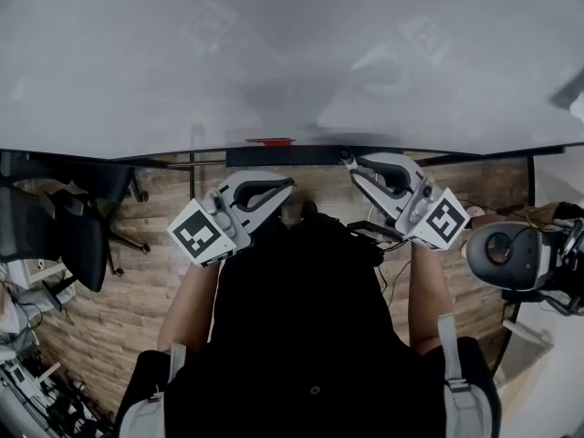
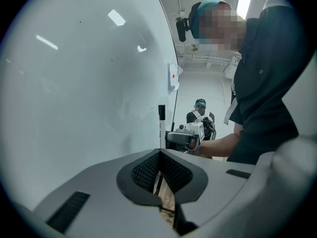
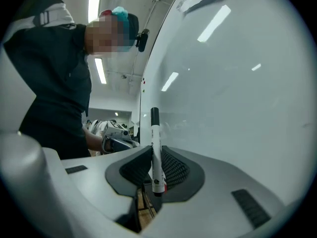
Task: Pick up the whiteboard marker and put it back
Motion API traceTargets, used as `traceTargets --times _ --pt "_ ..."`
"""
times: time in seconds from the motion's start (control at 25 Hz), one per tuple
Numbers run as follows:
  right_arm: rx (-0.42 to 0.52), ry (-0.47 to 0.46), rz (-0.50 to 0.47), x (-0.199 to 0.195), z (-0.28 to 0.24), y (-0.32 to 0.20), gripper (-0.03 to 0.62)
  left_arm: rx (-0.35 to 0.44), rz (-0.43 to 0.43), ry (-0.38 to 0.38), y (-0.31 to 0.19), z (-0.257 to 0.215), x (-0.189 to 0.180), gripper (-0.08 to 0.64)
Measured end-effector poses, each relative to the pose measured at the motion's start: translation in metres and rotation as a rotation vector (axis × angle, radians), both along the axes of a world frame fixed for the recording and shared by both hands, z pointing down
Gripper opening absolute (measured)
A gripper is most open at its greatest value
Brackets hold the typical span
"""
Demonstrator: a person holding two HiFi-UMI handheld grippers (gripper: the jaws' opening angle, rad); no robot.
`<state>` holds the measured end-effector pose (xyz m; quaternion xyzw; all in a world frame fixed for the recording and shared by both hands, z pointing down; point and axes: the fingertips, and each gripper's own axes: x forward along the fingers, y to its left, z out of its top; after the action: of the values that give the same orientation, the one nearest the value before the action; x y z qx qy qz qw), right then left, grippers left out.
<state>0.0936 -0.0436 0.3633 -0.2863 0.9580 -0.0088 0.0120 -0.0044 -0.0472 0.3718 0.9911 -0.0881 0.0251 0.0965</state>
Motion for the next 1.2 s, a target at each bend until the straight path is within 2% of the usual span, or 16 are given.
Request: traceTargets --times 0.24,0.48,0.56,0.72,0.8,1.2 --pt "-0.012 0.052 0.046 -0.008 0.003 -0.011 0.072 -0.005 -0.009 -0.007 0.002 0.001 0.001 0.011" --pt "-0.008 0.167 0.064 -0.010 0.023 -0.018 0.072 -0.005 -0.026 -0.006 0.000 0.001 -0.002 0.011" --pt "0.004 0.224 0.062 -0.011 0.031 -0.020 0.072 -0.009 -0.033 -0.007 0.000 0.002 -0.002 0.012" --pt "-0.009 0.451 0.049 -0.009 0.065 -0.020 0.072 -0.004 -0.040 -0.005 0.000 0.002 -0.002 0.012" --pt "-0.023 0.520 0.055 -0.008 0.077 -0.022 0.072 -0.005 -0.045 -0.004 0.000 0.002 -0.002 0.012" --pt "-0.034 0.676 0.059 -0.013 0.123 -0.029 0.072 -0.018 -0.077 -0.021 0.000 0.006 -0.006 0.011"
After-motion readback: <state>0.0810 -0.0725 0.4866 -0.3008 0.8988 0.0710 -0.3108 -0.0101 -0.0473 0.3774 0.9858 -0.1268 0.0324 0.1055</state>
